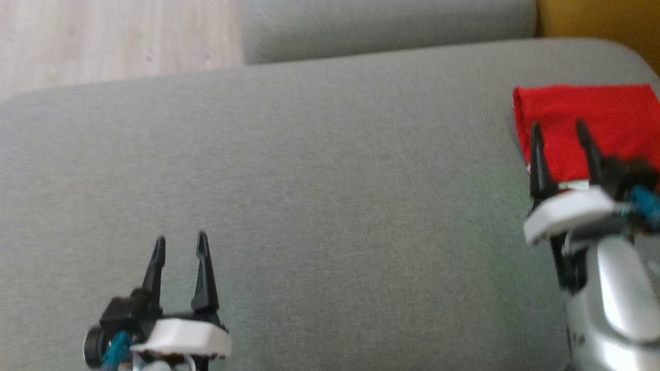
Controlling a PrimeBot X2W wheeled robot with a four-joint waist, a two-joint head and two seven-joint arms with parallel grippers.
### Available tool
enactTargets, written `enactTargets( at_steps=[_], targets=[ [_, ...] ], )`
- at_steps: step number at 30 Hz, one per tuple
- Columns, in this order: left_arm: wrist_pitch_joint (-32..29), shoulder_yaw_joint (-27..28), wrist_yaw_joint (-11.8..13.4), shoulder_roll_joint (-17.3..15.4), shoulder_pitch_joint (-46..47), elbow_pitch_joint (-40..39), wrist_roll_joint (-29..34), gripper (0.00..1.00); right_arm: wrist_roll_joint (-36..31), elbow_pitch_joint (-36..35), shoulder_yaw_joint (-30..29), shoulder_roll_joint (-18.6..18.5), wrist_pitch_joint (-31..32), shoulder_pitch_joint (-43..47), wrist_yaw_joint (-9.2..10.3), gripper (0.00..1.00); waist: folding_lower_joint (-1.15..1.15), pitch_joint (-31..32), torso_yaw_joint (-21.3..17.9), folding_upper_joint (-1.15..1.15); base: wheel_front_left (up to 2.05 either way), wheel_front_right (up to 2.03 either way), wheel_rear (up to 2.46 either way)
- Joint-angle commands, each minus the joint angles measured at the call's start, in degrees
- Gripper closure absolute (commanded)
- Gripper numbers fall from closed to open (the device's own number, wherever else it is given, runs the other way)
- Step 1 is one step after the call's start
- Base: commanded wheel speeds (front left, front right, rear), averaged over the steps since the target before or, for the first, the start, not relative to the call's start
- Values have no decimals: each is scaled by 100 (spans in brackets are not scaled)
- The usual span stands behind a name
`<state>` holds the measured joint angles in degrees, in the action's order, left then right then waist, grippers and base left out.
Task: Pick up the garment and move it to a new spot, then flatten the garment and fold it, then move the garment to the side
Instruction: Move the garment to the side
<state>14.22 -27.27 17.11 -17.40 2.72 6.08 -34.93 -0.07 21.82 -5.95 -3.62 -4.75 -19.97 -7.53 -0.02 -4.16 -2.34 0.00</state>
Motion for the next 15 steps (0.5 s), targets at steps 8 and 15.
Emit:
enactTargets(
  at_steps=[8,15],
  targets=[
    [69,194,-118,54,-244,34,-101,0,623,-839,598,72,-236,1189,4,0,2,465,352,0,0,0,0],
    [73,244,-166,150,-497,14,-199,0,830,-1236,815,73,-270,1821,4,0,2,501,369,0,0,0,0]
  ],
)
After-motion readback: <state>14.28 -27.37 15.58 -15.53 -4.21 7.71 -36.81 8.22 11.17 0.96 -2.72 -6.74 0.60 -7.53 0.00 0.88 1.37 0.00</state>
